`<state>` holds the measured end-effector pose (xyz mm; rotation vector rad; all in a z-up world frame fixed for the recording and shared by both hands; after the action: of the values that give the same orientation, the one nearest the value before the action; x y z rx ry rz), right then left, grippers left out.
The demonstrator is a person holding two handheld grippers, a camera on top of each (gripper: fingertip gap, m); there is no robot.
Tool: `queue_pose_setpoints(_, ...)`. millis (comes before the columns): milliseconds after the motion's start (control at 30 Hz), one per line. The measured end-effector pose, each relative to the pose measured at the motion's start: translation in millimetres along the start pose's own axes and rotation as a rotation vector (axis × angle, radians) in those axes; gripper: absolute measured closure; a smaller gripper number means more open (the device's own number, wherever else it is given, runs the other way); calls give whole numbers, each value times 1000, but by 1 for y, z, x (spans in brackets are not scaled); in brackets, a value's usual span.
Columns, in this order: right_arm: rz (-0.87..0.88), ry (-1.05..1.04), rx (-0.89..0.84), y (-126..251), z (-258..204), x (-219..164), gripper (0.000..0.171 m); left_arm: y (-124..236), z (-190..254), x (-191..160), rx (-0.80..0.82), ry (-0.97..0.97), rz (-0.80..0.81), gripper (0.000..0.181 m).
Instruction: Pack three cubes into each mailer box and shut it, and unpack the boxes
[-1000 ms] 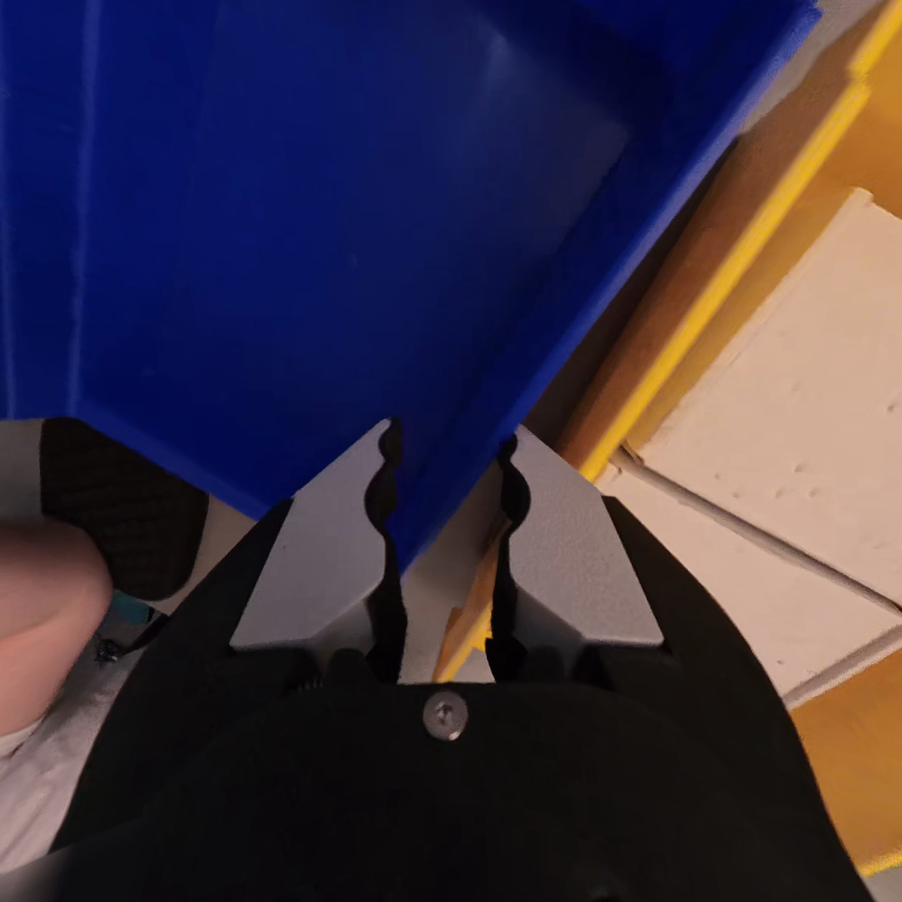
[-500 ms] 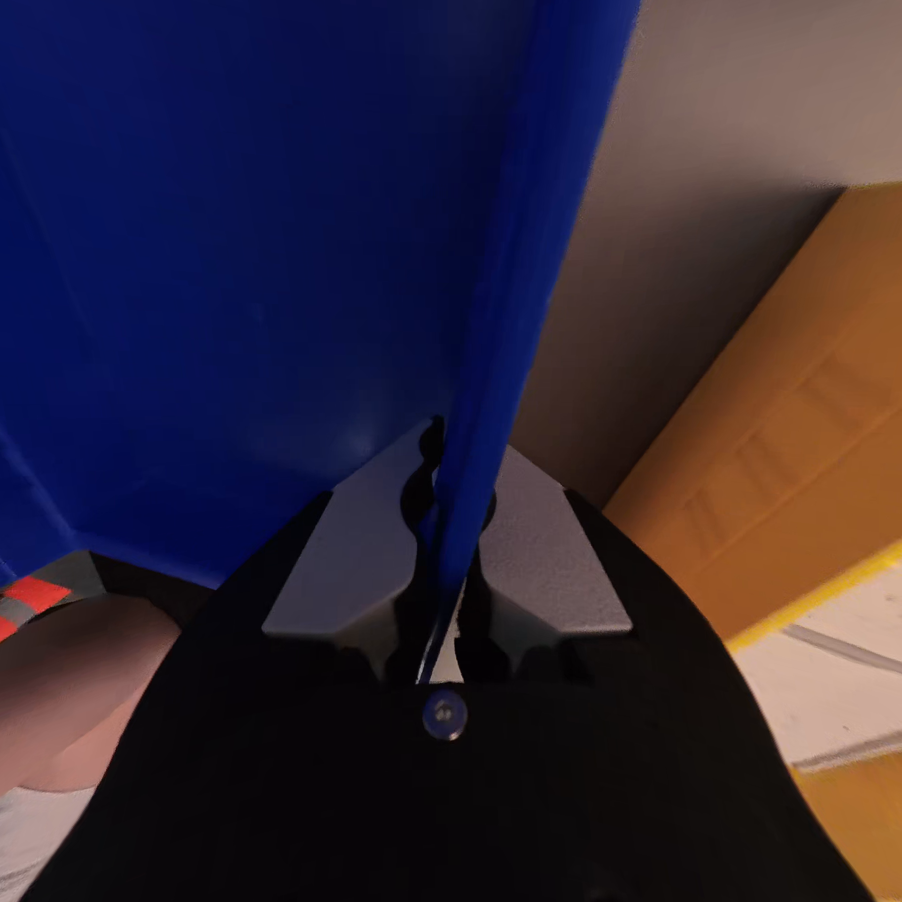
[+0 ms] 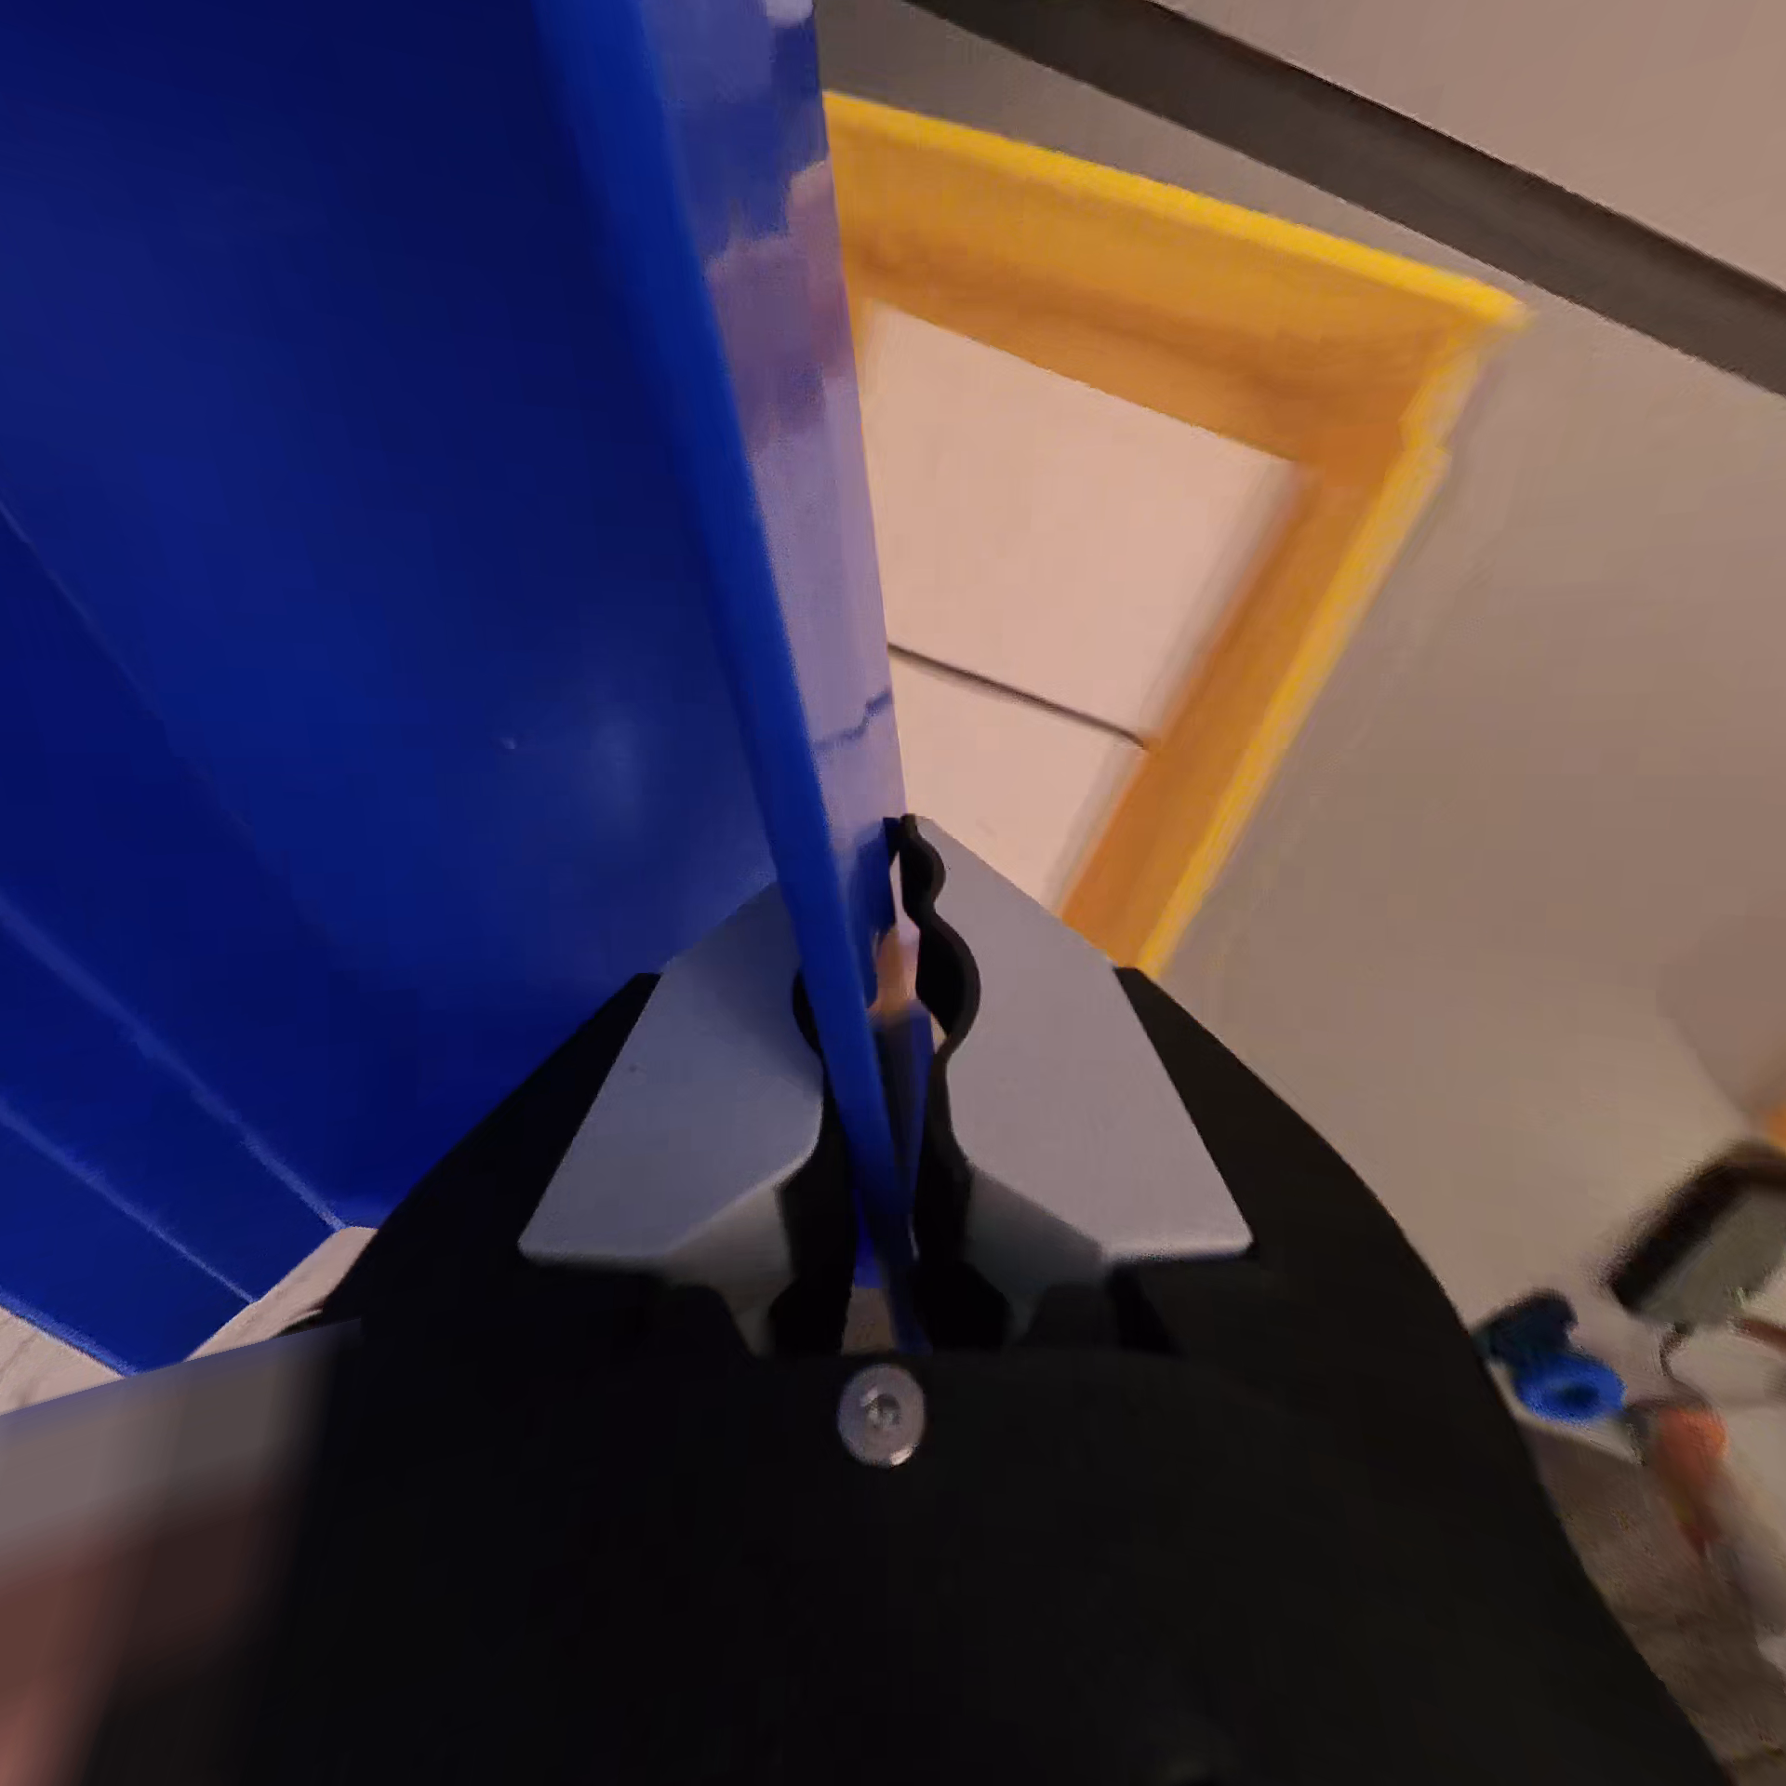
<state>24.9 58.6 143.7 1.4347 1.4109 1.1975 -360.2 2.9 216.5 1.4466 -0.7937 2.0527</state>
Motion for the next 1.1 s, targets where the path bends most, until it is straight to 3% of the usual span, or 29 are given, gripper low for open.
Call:
queue_pose_setpoints(33,17,-44,-20,17,28,-16,168,-14,3,-12,-52,41,-92,94)
queue_pose_setpoints(167,158,-219,-111,66,142,-95,168,-81,21,-91,-228,142,-522,97)
queue_pose_setpoints(267,233,-443,-114,75,217,-162,168,-129,28,-170,-211,120,-802,102)
queue_pose_setpoints(400,244,-620,-126,57,277,-231,168,-160,40,-259,-207,158,-981,107)
queue_pose_setpoints(533,184,-690,-93,19,307,-265,167,-161,52,-308,-207,63,-1171,113)
queue_pose_setpoints(567,167,-703,-78,8,312,-268,167,-161,53,-311,-212,56,-1183,111)
queue_pose_setpoints(633,137,-710,-58,-14,320,-272,167,-159,51,-309,-229,57,-1200,139)
queue_pose_setpoints(833,37,-647,-23,-74,322,-253,167,-154,30,-296,-237,-53,-1295,155)
queue_pose_setpoints(967,3,-572,12,-108,308,-223,167,-145,-26,-269,-117,-129,-1327,171)
queue_pose_setpoints(1100,43,-492,80,-128,292,-190,161,-125,-98,-243,52,-14,-1313,176)
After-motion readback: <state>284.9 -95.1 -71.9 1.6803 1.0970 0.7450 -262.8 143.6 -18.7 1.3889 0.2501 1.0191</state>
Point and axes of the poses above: each gripper's, where its closed fingertips meet, y back along the fingers, x out of its top, z = x × y across the jaws, the point moved 8 cm from there along y, back along the fingers, and after that the axes turned 6 degrees about x, right-handed, at the moved point
